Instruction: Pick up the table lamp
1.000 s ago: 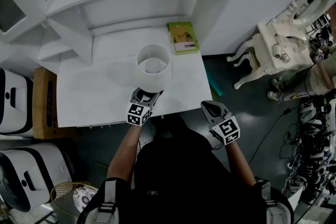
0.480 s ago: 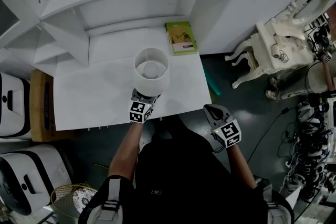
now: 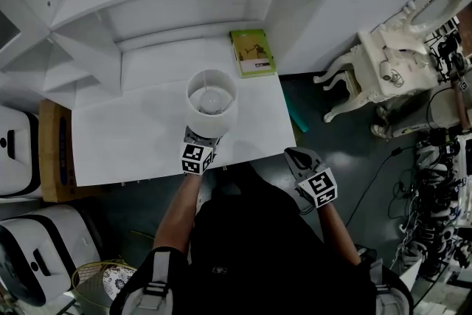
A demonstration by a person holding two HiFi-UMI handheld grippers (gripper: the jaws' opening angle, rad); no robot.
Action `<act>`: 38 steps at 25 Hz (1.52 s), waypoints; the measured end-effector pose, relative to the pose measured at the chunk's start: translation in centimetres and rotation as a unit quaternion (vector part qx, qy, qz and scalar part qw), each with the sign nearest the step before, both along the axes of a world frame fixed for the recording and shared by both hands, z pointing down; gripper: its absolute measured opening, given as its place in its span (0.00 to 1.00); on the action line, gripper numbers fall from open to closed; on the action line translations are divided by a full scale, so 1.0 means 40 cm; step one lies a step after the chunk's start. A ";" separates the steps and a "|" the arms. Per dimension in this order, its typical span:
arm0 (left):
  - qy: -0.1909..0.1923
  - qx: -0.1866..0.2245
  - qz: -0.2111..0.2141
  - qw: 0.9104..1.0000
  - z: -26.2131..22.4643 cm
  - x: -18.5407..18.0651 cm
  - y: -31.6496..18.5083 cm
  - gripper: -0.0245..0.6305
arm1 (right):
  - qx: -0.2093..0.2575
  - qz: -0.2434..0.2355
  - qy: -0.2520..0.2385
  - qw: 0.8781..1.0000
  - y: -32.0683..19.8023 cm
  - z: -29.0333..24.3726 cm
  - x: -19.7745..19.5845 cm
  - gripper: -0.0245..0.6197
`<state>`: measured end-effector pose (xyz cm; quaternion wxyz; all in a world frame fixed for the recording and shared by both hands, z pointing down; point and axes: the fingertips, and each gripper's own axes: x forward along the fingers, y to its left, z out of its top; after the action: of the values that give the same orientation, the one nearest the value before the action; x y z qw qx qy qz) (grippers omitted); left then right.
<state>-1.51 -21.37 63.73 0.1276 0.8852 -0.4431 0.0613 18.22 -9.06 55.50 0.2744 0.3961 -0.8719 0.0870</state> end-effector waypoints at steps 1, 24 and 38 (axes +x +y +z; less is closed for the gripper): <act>-0.003 0.002 -0.001 1.000 0.001 0.002 -0.003 0.43 | -0.002 0.000 0.001 1.000 0.000 0.002 0.000 0.05; -0.028 0.042 -0.070 0.996 0.019 -0.029 -0.070 0.28 | -0.039 -0.012 0.034 0.999 0.004 0.051 0.001 0.05; -0.017 0.056 -0.059 0.997 -0.017 -0.041 -0.035 0.22 | -0.052 -0.049 0.035 0.997 -0.008 0.078 -0.051 0.05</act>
<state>-3.13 -22.78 63.04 0.0736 0.8619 -0.4997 0.0440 16.20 -9.39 58.62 0.3295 0.3410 -0.8742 0.1051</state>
